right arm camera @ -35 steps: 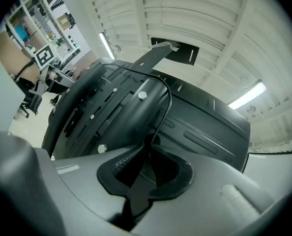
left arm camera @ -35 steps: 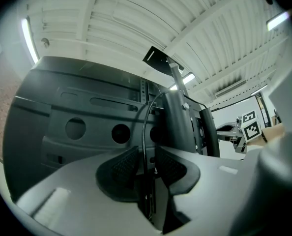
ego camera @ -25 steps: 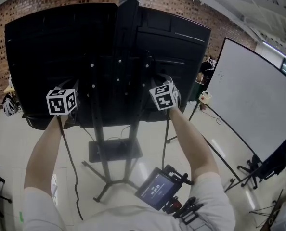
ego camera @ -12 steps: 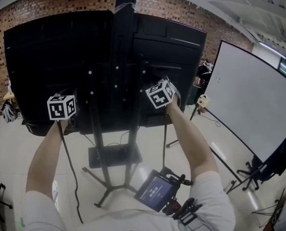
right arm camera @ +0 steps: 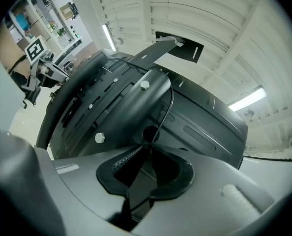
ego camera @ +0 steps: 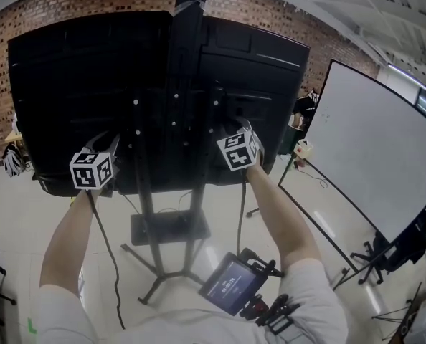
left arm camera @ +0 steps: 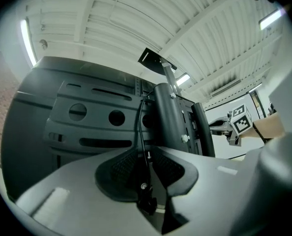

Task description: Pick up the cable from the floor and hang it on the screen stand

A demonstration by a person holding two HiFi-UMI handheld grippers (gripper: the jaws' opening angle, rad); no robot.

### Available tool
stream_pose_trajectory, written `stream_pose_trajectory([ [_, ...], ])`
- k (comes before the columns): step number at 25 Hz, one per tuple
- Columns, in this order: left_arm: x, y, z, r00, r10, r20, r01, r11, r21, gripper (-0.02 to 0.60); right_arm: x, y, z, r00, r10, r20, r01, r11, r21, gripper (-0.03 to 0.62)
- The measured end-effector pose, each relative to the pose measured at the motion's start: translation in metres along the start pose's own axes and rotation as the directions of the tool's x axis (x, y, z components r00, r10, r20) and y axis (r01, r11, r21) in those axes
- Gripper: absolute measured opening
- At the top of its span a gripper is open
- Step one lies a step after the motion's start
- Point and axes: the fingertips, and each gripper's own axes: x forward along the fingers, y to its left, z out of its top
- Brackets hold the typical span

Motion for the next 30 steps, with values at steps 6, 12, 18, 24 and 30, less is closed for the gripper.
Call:
stream_pose_trajectory([
  [6, -0.007, -0.003, -0.006, 1.0, -0.011, 0.004, 0.011, 1.0, -0.004, 0.095, -0.002, -0.002, -0.003, 0.999, 0.018, 0.036, -0.022, 0.995, 0.095, 0.11],
  [12, -0.014, -0.005, -0.004, 0.999, -0.011, 0.032, 0.011, 1.0, -0.009, 0.095, -0.009, -0.007, -0.002, 0.995, 0.032, 0.089, -0.047, 0.984, 0.172, 0.212],
  [18, -0.023, -0.007, -0.003, 0.998, 0.004, 0.06, -0.004, 1.0, -0.007, 0.095, -0.023, -0.012, -0.006, 0.991, 0.015, 0.13, -0.044, 0.973, 0.227, 0.206],
  [24, -0.049, -0.017, 0.011, 0.989, 0.035, 0.146, -0.049, 0.994, 0.099, 0.084, -0.062, -0.031, -0.011, 0.975, -0.094, 0.202, 0.033, 0.958, 0.286, 0.036],
  [30, -0.088, -0.039, 0.008, 0.979, 0.027, 0.204, -0.049, 0.993, 0.107, 0.019, -0.113, -0.029, -0.035, 0.965, -0.119, 0.232, 0.016, 0.916, 0.401, 0.014],
])
